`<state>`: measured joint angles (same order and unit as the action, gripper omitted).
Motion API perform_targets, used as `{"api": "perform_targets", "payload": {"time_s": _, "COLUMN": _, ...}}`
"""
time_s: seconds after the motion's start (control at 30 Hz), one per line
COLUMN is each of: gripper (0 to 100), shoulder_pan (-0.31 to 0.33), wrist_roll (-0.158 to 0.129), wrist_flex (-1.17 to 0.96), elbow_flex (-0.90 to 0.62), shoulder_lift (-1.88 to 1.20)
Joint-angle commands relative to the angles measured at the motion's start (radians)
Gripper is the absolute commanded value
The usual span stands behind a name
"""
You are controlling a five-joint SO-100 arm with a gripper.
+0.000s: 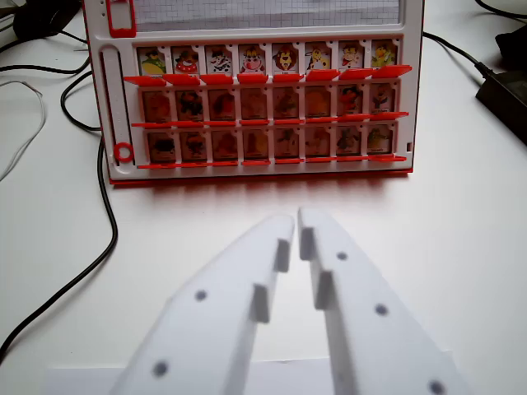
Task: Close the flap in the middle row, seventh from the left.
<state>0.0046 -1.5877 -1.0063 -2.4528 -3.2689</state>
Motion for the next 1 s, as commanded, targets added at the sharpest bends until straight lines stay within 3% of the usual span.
{"api": "perform_targets", "payload": {"time_s": 0.0, "gripper": 0, "shoulder_pan": 0.008, "wrist_roll": -0.005, "wrist_flex": 0.008, "elbow_flex": 0.069, "shoulder_lift": -0.003}}
{"api": "perform_targets", "payload": {"time_s": 0.37, "gripper": 0, "shoulder_pan": 0.011, "wrist_roll": -0.003, "wrist_flex": -0.003, "elbow_flex": 0.077, "shoulder_lift": -0.003}}
{"api": "perform_targets", "payload": {"time_s": 0.6, "gripper": 0, "shoulder_pan": 0.044, "wrist_roll": -0.009, "wrist_flex": 0.018, "elbow_flex": 0.092, "shoulder_lift": 0.049}}
{"api": "perform_targets", "payload": {"time_s": 0.87, "gripper": 0, "shoulder_pan": 0.117, "wrist_roll": -0.008, "wrist_flex": 0.244, "elbow_flex": 0.138, "shoulder_lift": 0.333}}
{"api": "perform_targets", "payload": {"time_s": 0.97, "gripper": 0, "shoulder_pan": 0.137, "wrist_roll": -0.020, "wrist_flex": 0.333, "elbow_flex": 0.138, "shoulder_lift": 0.419}}
